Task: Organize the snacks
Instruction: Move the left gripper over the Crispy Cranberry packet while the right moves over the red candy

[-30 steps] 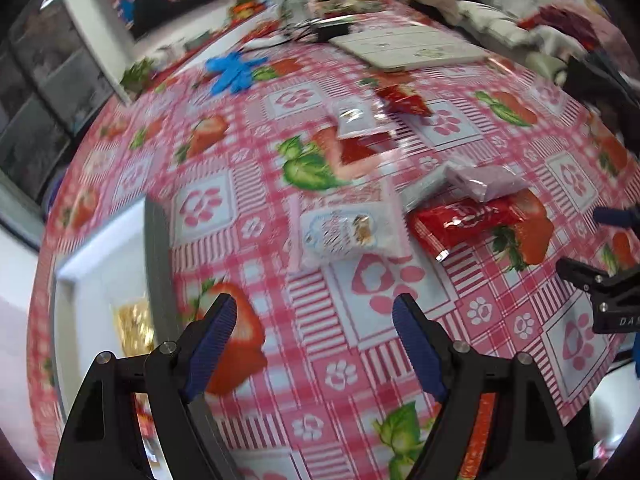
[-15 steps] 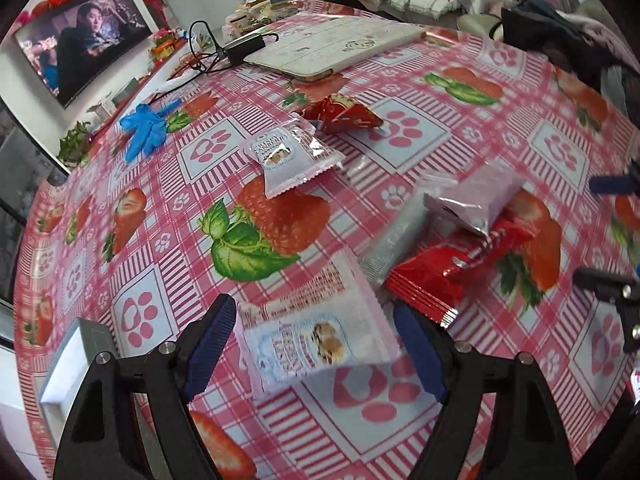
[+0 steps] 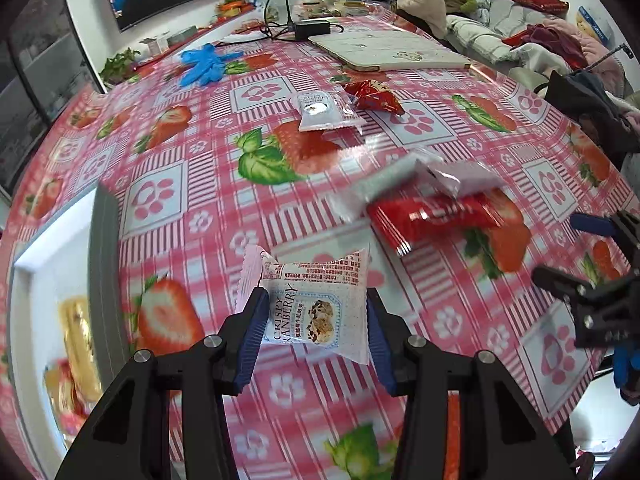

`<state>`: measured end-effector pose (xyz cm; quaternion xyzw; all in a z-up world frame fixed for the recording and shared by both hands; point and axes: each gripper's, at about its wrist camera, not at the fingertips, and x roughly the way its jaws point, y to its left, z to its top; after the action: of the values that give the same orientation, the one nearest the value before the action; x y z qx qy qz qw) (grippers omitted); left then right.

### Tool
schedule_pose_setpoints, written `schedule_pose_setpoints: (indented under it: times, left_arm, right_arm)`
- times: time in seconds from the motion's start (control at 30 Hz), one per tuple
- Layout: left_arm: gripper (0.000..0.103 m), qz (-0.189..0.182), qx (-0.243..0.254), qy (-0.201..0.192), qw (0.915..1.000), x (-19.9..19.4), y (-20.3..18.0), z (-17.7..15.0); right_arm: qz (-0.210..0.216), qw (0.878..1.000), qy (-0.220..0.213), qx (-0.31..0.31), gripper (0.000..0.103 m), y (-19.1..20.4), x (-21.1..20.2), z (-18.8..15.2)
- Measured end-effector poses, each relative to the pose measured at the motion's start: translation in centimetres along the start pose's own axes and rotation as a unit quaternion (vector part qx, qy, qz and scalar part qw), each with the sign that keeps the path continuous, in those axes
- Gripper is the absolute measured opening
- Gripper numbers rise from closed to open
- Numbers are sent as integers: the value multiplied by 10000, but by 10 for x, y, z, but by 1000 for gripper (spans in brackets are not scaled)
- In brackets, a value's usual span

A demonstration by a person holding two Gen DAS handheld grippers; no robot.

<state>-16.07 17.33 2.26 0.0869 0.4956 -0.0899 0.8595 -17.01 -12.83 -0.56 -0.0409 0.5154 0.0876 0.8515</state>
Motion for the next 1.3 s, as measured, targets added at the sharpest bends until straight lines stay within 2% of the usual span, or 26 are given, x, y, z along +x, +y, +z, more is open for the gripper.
schedule_pose_setpoints:
  times: [0.07,0.13,0.23,0.33,0.43,0.5,0.6,0.63,0.73,0.9,1.03,1.2,1.3]
  left_arm:
    - [62,50,-139,-73,9999,-6,3,-4]
    - [80,133,-394,-221,9989,-14,12,-4]
    - [81,293,-748,-420,9959,-22,29,0]
    - [81,557,-636,-471,9953,-25,38,3]
    - [81,814,-562,-303,9946,-19,43,2]
    - [81,631,-970,-82,9932,-13,52,6]
    - [81,120,-1917,258,9810,-2,62,15]
    - [81,61,-2096,366,9771,1,62,17]
    - [81,202,-2381,694,9686,7,54,17]
    - [82,410,-2853,634,9554,-8,45,-4]
    - [83,403,-3370,621,9386,-12,50,-20]
    - [85,277,-3424,683,9366,-6,50,-20]
    - [85,106,-3592,681,9307,-9,52,-21]
  right_arm:
    - [-6,10000,27,7,103,0,0,0]
    - [-10,10000,50,14,103,0,0,2]
    - [-27,10000,67,21,103,0,1,3]
    - [-39,10000,81,38,103,1,2,5]
    - [-40,9999,100,40,103,2,3,6]
    - [-39,9999,90,40,103,3,3,6]
    - [-43,10000,63,47,103,5,4,8]
    - [-49,9999,66,57,103,6,5,8]
    - [-58,9999,70,63,103,6,5,9]
    - [-55,9999,87,58,103,7,6,10]
    - [0,9996,264,-19,103,9,10,19]
    - [53,9988,459,-132,103,15,19,37]
    - [70,9985,526,-159,103,19,25,48]
